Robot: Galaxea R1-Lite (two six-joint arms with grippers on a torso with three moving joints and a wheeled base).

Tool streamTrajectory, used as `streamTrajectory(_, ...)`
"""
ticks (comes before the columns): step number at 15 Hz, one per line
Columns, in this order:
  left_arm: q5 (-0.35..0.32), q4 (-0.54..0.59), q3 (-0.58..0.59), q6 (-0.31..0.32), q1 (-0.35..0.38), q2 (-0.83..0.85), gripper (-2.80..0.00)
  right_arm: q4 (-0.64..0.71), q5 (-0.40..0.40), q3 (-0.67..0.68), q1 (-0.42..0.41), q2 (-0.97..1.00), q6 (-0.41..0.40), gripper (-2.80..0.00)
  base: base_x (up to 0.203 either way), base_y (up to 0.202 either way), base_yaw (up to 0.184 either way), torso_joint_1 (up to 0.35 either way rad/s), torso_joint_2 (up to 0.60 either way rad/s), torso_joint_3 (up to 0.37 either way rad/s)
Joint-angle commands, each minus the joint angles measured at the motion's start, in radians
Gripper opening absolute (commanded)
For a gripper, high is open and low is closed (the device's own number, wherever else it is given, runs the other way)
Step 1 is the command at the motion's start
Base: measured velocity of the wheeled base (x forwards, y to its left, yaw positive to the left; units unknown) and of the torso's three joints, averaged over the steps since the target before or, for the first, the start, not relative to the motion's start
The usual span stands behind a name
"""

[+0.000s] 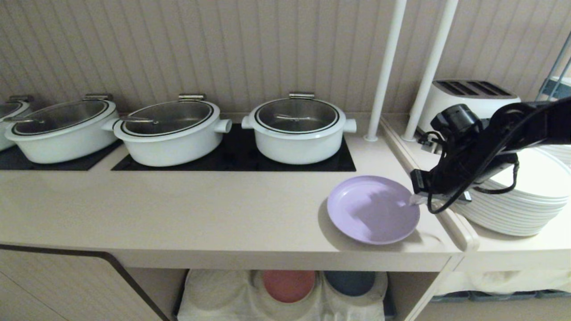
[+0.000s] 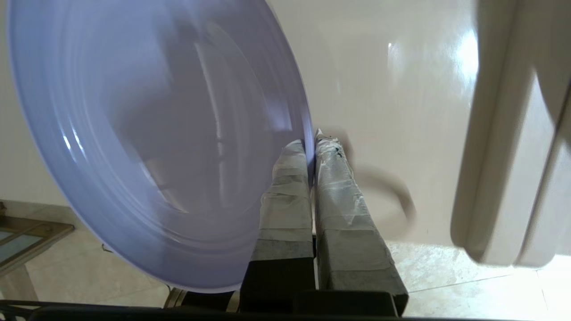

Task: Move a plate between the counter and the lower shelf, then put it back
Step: Pick up the plate, then put the plate in the cupboard

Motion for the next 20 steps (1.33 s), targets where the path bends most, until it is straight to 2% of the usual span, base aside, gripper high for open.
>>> streamTrajectory(1, 0.0, 0.0, 0.0, 0.0, 0.0, 0.001, -2.8, -0.005, 0.002, 0.045, 0.001, -0.056, 0.028, -2.8, 0.0, 0.0, 0.0, 0.0, 0.0, 0.0)
streamTrajectory(6, 0.0, 0.0, 0.0, 0.0, 0.0, 0.001, -2.8, -0.112, 0.003, 0.29, 0.002, -0.202, 0.054, -2.8, 0.0, 0.0, 0.0, 0.0, 0.0, 0.0)
streamTrajectory(9, 0.0, 0.0, 0.0, 0.0, 0.0, 0.001, -2.8, -0.157, 0.034, 0.432, 0.002, -0.32, 0.056, -2.8, 0.0, 0.0, 0.0, 0.0, 0.0, 0.0)
streamTrajectory(20, 0.0, 0.0, 0.0, 0.0, 0.0, 0.001, -2.8, -0.154, 0.101, 0.677, 0.002, -0.622, 0.083, -2.8, 0.0, 0.0, 0.0, 0.0, 0.0, 0.0)
